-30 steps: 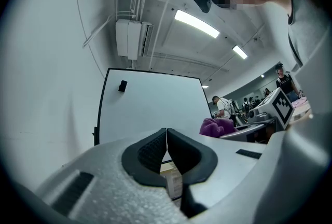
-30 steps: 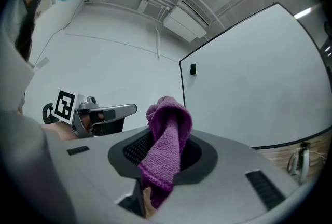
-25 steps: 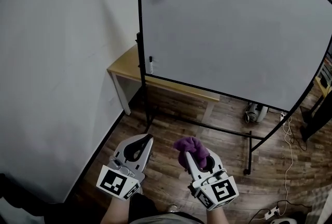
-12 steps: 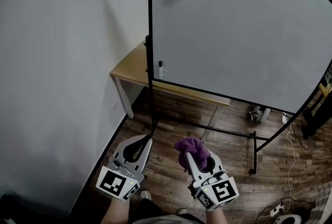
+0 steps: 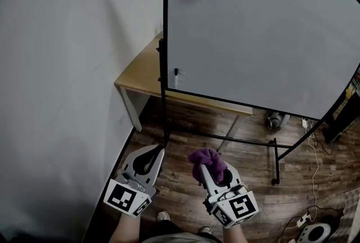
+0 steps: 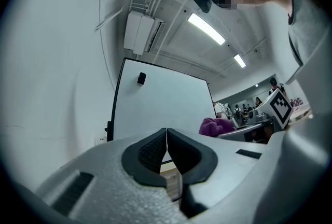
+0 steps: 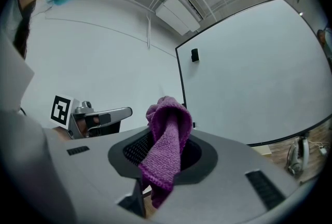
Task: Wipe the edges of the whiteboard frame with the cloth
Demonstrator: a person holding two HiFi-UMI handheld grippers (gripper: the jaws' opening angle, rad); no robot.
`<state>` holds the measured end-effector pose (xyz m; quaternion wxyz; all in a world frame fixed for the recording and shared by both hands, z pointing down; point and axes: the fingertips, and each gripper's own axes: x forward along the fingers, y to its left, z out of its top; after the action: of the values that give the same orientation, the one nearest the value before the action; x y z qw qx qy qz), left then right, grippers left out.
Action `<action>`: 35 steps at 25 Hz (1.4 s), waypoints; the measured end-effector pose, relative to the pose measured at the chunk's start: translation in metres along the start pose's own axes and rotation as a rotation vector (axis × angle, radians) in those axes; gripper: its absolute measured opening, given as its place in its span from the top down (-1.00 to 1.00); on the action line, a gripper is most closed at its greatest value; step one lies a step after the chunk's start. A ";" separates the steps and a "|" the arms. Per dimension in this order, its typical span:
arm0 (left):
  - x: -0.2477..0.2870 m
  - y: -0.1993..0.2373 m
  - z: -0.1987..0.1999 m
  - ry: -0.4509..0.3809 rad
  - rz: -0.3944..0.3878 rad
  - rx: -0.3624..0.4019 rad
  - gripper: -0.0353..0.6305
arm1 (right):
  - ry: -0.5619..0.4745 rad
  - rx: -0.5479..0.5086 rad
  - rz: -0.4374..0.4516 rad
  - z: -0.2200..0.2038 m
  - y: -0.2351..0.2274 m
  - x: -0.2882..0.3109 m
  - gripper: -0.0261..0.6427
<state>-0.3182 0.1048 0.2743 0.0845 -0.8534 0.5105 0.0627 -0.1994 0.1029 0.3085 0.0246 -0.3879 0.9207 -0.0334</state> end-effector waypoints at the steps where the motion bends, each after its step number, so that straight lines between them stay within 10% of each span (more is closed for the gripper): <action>1: 0.001 0.006 -0.001 0.000 -0.006 -0.002 0.83 | 0.000 0.001 -0.006 -0.001 0.001 0.005 0.67; 35: 0.016 0.101 -0.031 0.005 -0.093 -0.058 0.83 | 0.021 0.025 -0.122 -0.020 0.012 0.090 0.67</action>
<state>-0.3988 0.0374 0.2935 0.0613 -0.8784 0.4686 0.0715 -0.2722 0.0479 0.3256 0.0178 -0.4425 0.8952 -0.0503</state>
